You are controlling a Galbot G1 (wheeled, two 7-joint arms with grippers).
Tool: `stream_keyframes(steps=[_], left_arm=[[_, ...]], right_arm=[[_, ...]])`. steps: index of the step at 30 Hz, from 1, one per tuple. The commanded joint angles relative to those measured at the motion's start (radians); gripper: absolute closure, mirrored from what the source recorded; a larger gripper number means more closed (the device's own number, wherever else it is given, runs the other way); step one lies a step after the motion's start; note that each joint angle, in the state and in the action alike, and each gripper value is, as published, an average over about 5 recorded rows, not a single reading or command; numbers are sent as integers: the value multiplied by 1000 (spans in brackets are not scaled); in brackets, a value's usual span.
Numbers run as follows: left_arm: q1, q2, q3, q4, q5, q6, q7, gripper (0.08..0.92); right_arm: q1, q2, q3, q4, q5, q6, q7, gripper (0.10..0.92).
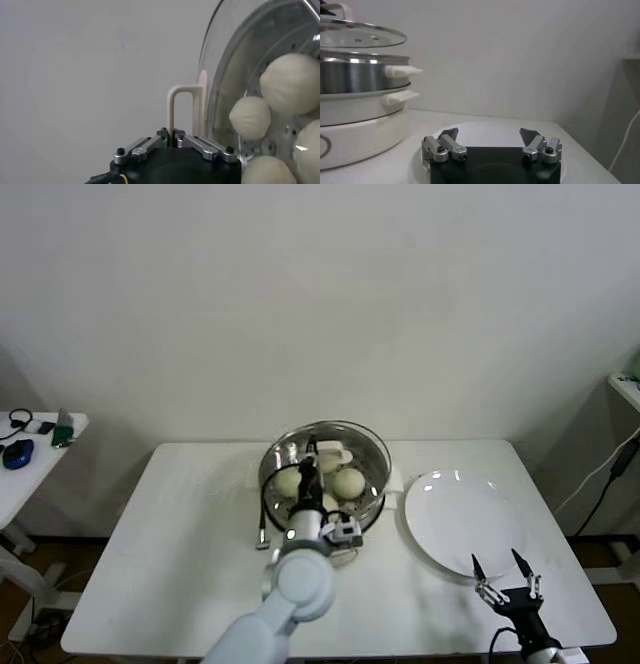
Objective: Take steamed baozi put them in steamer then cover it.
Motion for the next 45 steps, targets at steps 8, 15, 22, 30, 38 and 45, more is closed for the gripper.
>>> stream_keyframes(steps=[8, 15, 22, 30, 38, 45], left_arm=[[-18, -41, 31, 75, 42, 49, -2, 854], [-20, -30, 23, 89, 53, 46, -9, 854], [-17, -15, 11, 91, 61, 41, -11, 854], [-5, -18, 4, 112, 75, 25, -31, 854], [-6, -17, 7, 104, 70, 18, -51, 853], [0, 42, 18, -2, 9, 24, -4, 710]], right_arm=[[-6, 2, 9, 4, 4, 6, 0, 203], [-11, 6, 12, 7, 3, 7, -1, 203], [-13, 9, 13, 5, 3, 9, -3, 203], [-12, 12, 13, 5, 4, 11, -7, 203], [-12, 12, 13, 6, 1, 7, -5, 202], [-13, 6, 9, 38, 28, -65, 68, 203]])
